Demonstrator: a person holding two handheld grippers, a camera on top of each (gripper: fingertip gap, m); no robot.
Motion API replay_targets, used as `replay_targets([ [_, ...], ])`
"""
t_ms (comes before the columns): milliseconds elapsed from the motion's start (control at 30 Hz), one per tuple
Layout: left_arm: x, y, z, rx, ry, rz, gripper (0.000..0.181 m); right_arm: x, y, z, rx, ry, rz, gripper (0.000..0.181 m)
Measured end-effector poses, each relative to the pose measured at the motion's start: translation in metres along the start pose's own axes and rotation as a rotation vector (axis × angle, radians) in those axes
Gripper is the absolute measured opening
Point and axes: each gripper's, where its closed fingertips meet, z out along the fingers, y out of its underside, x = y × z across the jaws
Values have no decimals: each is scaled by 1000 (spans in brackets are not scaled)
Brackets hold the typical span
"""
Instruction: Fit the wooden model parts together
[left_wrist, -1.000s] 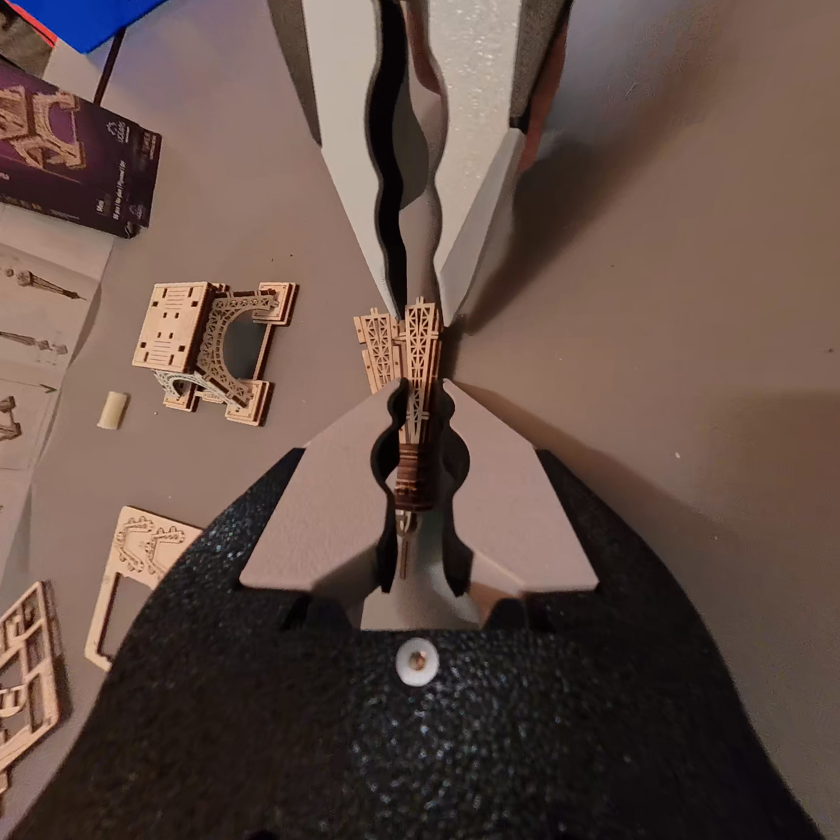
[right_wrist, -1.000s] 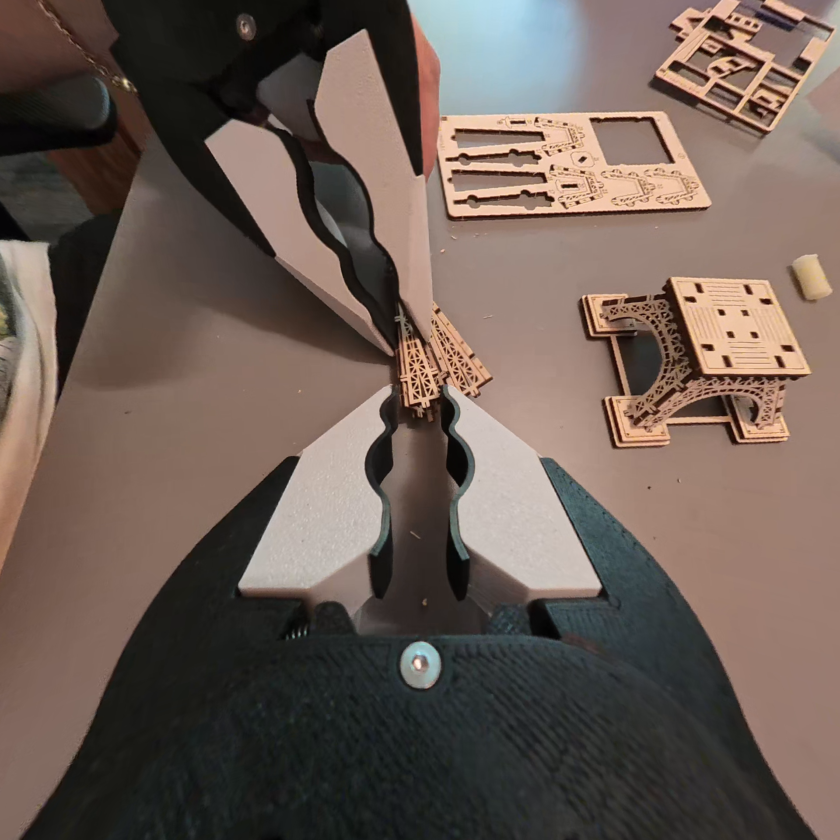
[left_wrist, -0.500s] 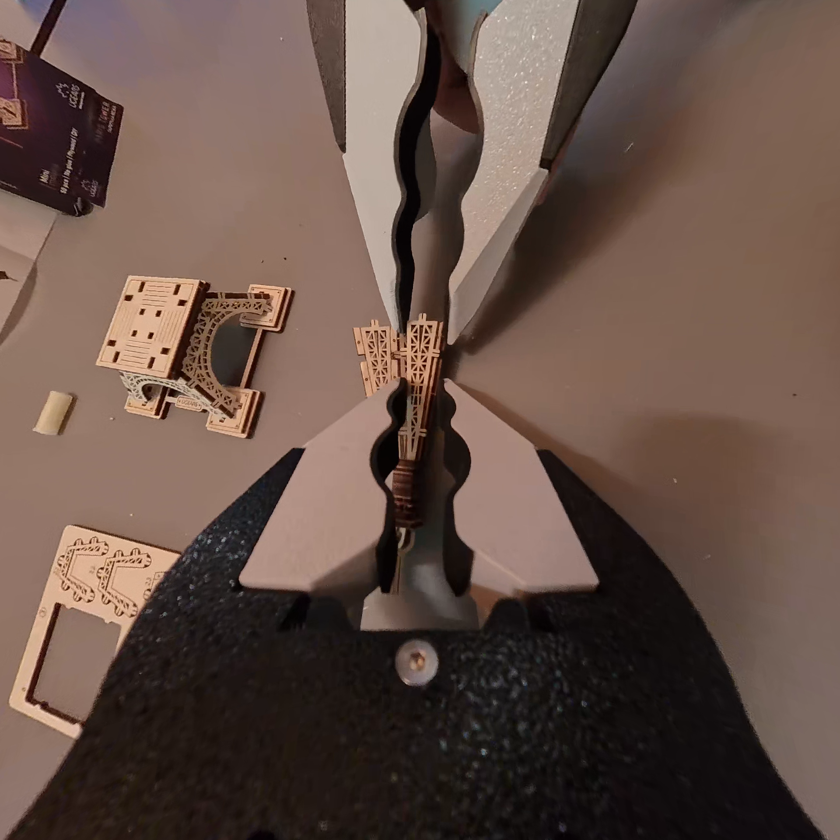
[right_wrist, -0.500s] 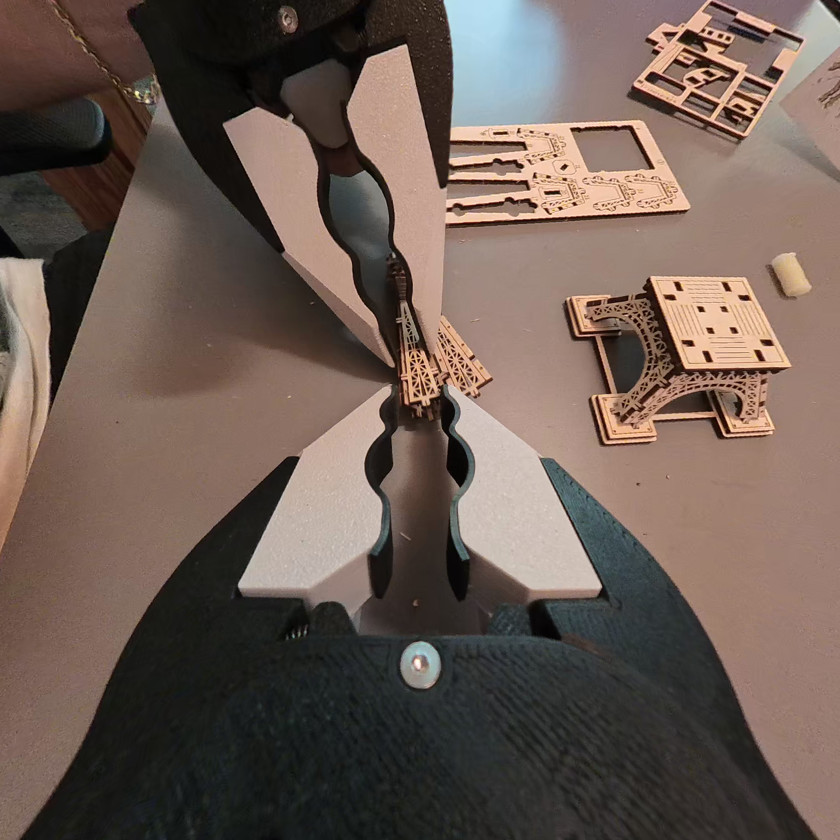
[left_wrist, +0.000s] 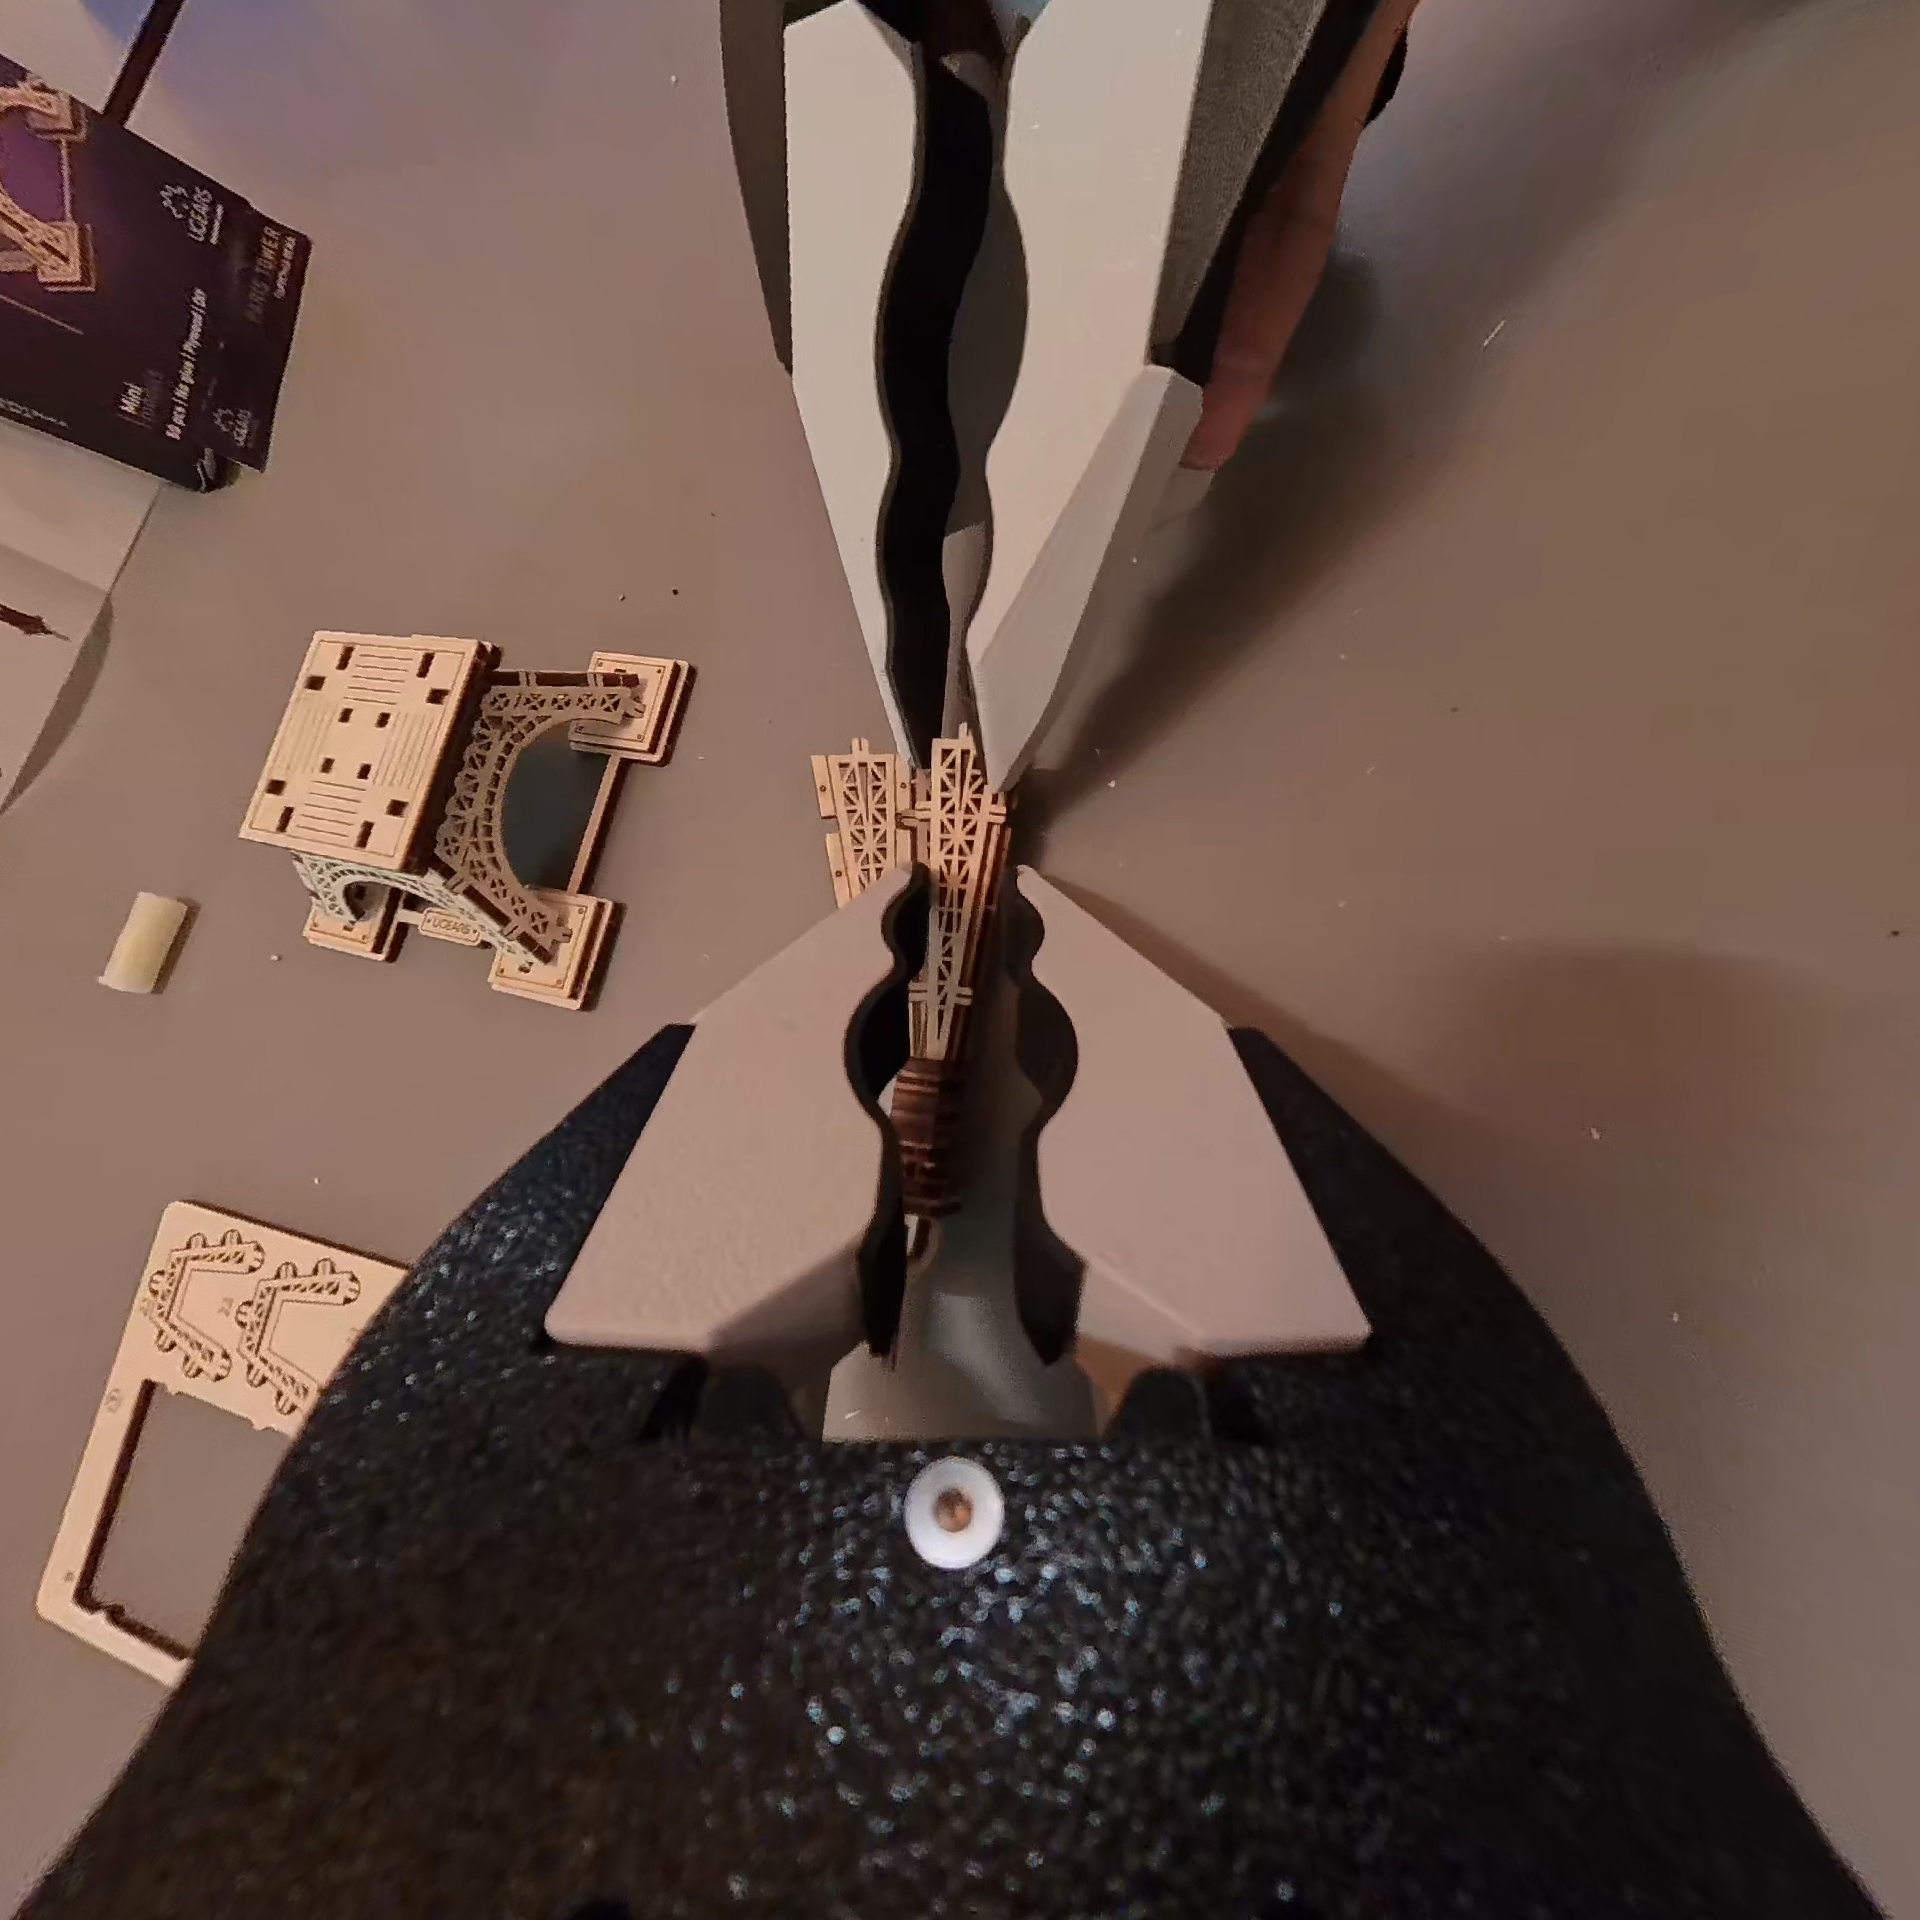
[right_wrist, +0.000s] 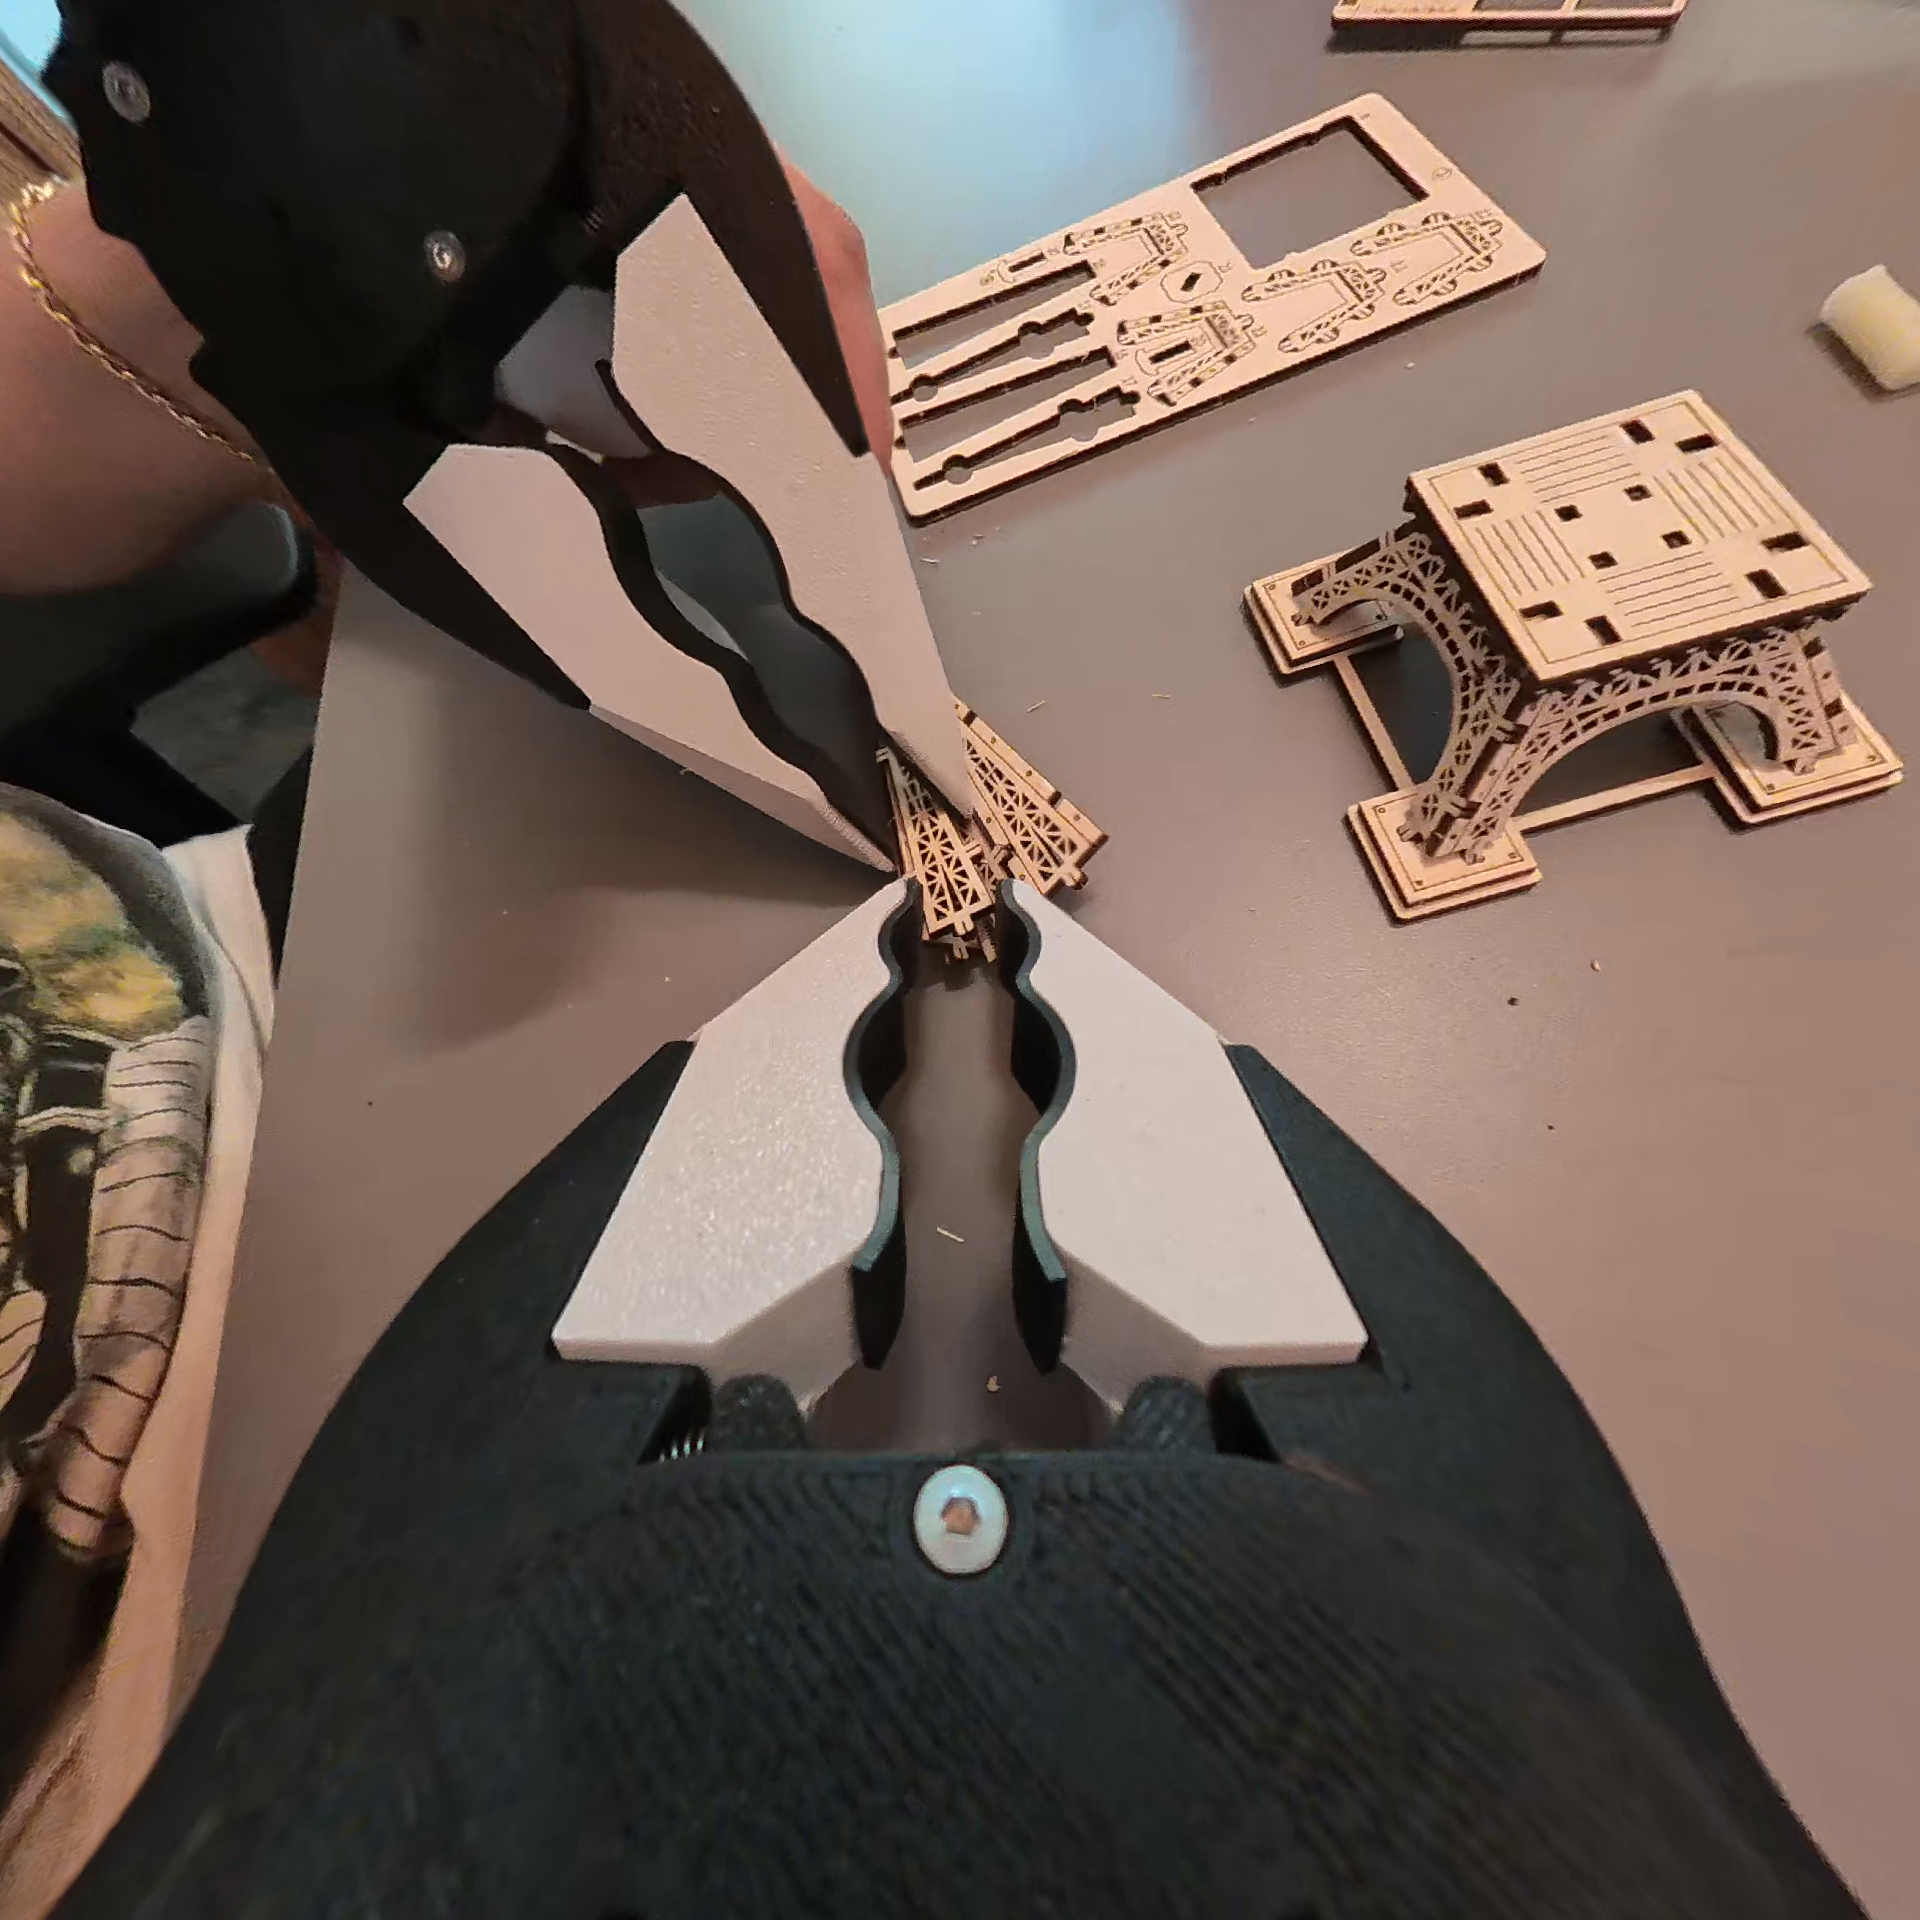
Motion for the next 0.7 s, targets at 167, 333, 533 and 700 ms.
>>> replay_targets([
  [167,0,-1,0,-2,34,-33,12,-1,-1,-1,8,35,-77,11],
  [333,2,0,0,-1,88,-91,13,-3,-3,-4,26,40,-123,6],
  [533,1,-1,1,17,90,-80,12,0,-2,-5,23,26,-79,11],
  [700,-1,0,1,12,90,-85,12,0,-2,-3,18,2,-15,9],
])
